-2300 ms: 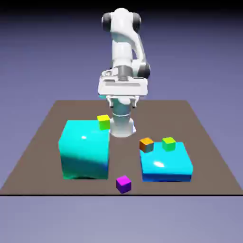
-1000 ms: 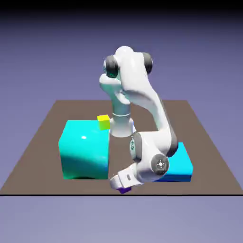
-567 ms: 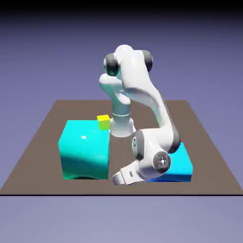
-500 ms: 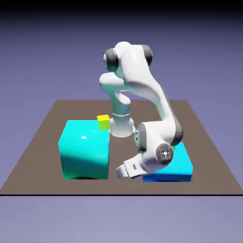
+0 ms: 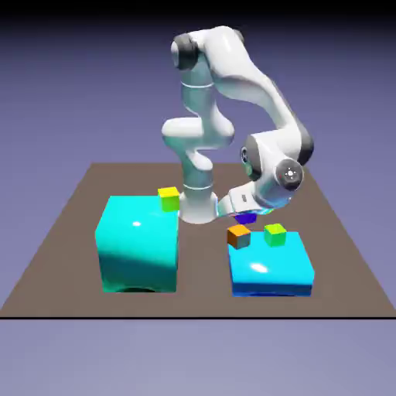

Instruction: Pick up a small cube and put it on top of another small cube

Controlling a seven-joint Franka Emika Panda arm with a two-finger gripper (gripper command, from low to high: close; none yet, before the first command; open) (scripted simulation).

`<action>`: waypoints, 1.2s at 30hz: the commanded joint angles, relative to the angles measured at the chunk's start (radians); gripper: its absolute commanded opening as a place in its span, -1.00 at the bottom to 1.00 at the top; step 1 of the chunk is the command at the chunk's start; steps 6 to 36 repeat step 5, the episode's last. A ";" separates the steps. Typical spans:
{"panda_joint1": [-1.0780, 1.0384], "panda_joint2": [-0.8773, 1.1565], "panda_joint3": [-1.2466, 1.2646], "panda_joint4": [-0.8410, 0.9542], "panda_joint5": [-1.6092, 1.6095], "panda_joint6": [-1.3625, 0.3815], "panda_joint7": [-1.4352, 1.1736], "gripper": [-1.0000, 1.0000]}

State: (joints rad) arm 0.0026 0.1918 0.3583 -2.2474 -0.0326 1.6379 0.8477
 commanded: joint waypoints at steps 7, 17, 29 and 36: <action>0.000 0.001 0.000 -0.015 -0.003 0.016 0.000 1.00; 0.000 0.001 0.000 -0.015 -0.003 0.016 0.000 1.00; 0.000 0.001 0.000 -0.015 -0.003 0.016 0.000 1.00; 0.000 0.001 0.000 -0.015 -0.003 0.016 0.000 1.00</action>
